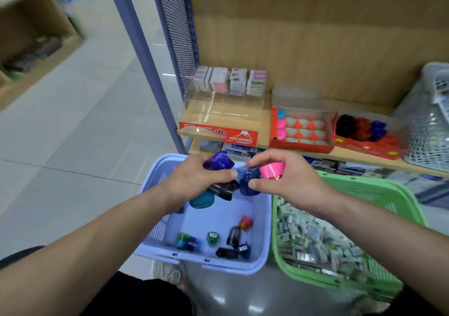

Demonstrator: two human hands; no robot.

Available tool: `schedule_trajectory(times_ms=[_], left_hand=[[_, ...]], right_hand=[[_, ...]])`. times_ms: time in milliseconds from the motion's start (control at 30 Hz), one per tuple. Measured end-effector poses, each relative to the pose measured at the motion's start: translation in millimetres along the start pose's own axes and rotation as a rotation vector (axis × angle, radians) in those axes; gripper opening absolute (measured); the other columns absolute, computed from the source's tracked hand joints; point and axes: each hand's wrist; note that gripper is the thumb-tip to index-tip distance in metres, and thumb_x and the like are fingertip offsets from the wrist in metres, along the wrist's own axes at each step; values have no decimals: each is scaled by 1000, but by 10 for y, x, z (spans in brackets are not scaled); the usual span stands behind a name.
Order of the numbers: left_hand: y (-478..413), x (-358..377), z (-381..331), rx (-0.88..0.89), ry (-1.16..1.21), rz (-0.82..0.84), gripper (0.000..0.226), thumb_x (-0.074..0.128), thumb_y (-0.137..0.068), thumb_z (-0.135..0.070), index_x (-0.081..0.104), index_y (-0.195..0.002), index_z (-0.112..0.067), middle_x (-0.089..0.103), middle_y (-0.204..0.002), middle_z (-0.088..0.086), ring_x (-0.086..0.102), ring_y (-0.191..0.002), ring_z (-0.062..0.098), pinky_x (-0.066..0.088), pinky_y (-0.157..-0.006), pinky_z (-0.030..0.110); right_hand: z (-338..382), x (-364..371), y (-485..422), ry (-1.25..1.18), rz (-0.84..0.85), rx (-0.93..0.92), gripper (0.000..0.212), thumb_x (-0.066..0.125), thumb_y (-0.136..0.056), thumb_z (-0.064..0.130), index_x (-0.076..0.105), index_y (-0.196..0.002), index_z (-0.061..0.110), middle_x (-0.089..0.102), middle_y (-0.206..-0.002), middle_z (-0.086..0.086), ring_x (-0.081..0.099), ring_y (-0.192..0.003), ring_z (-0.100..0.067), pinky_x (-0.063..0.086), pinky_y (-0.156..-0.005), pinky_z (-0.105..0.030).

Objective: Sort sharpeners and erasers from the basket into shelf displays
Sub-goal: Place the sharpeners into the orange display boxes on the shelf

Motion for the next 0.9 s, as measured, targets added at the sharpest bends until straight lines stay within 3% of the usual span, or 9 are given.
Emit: schedule_trajectory(times_ms=[133,267,367,533,733,900], left_hand=[[38,315,-249,77,62,61,26,82,-82,-18,74,-106,-12,78,-96,6,74,-89,22,55,-93,42],[-58,563,-409,132,65,144,47,84,-70,-23,71,-113,-11,77,-106,10,72,-102,31,54,-98,47],[-187,688,-425,147,52,158,57,88,-63,-28,69,-114,-11,76,-106,9,72,-102,30,54,-99,49],[-440,804,-388,159,48,143,52,89,-60,-23,68,-106,-9,77,-101,9,71,-88,18,57,-91,41],[-751,875,-419,157,28,180,39,88,-70,-4,66,-100,-12,76,-87,-1,70,-79,11,56,-74,26],[-919,843,-385,149,-93,194,60,92,-52,-33,68,-102,-10,77,-95,8,74,-89,24,59,-89,45]], right_hand=[[84,-339,304,14,-62,-48,33,88,-73,9,75,-98,26,74,-103,10,69,-97,-6,52,-96,-30],[25,-540,456,-14,-138,-104,39,89,-70,3,73,-99,24,73,-95,17,67,-90,3,48,-80,-13],[-85,-608,450,-34,-194,-106,41,90,-68,1,73,-101,19,72,-92,20,64,-85,6,44,-76,-7],[-235,-683,314,-11,-259,-47,45,94,-63,13,72,-100,27,71,-95,18,65,-90,3,46,-78,-9],[-359,-770,89,-13,-264,-2,43,94,-64,14,71,-95,31,69,-88,21,61,-73,4,44,-68,-10],[-434,-784,-56,26,-239,-15,45,93,-66,12,69,-99,31,70,-95,18,65,-87,3,45,-72,-9]])
Point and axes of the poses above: each hand's wrist, its own y-axis away from the middle knuckle, its own x-axis out of the palm, z = x × y
